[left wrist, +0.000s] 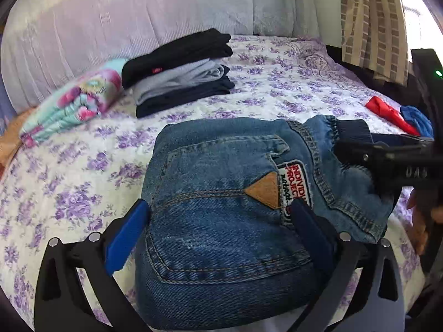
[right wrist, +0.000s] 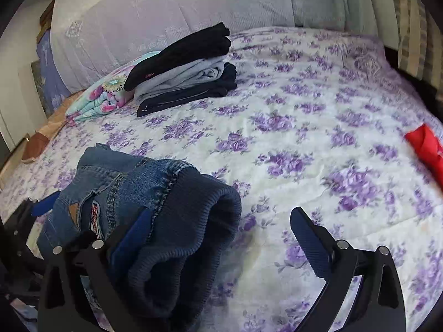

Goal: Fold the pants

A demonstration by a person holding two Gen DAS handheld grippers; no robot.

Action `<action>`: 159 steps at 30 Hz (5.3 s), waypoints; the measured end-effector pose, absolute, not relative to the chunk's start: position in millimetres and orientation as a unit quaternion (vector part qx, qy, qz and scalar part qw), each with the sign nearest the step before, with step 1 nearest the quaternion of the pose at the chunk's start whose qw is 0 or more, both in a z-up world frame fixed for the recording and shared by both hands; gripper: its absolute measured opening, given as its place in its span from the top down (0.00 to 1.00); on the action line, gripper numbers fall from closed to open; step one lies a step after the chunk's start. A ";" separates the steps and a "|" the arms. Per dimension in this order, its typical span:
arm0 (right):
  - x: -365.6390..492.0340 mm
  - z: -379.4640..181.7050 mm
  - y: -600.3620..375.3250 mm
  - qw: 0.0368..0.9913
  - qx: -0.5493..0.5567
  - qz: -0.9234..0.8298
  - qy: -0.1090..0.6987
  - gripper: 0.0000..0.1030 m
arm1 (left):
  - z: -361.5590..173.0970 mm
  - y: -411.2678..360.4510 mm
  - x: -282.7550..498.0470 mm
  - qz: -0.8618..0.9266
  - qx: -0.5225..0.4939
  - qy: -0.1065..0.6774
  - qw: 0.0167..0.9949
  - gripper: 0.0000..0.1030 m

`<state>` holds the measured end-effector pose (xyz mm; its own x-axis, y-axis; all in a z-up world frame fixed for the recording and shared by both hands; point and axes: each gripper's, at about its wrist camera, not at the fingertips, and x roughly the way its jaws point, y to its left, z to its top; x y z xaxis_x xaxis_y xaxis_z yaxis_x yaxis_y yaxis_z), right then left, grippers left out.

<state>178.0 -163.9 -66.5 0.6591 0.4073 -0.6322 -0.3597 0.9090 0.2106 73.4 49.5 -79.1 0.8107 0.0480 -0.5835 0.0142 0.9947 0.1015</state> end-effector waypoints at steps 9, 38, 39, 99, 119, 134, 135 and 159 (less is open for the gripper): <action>149.0 -29.5 -152.7 0.933 0.004 0.206 0.295 0.03 | -62.1 61.5 82.2 -0.009 -0.004 0.329 0.944 0.04; 112.2 -39.8 -134.2 0.931 -0.077 0.200 0.297 0.03 | -35.6 78.6 108.4 0.048 0.008 0.302 0.952 0.04; 115.6 -46.3 -134.1 0.926 -0.078 0.200 0.309 0.03 | -37.9 78.9 109.6 0.048 0.008 0.304 0.951 0.04; 167.9 -46.0 -138.6 0.907 0.013 0.238 0.348 0.03 | -104.6 151.4 64.7 -0.053 -0.222 0.348 0.909 0.04; 132.7 -95.0 -204.5 0.769 0.313 0.335 0.445 0.03 | -107.6 155.1 62.1 -0.063 -0.234 0.341 0.908 0.04; 156.9 -108.2 -180.8 0.746 0.359 0.331 0.452 0.03 | -106.3 155.8 65.5 -0.066 -0.250 0.351 0.900 0.04; 160.5 -107.6 -179.0 0.745 0.361 0.326 0.457 0.03 | -106.4 156.7 67.3 -0.067 -0.254 0.353 0.898 0.04; 222.7 -104.8 -188.4 0.637 0.418 0.428 0.487 0.03 | -111.6 147.5 98.6 -0.214 -0.310 0.374 0.848 0.04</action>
<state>222.7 -188.4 -104.8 0.1603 0.9515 -0.2625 -0.1390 0.2850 0.9484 98.6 147.5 -111.6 0.6290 -0.5943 -0.5012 0.1310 0.7165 -0.6852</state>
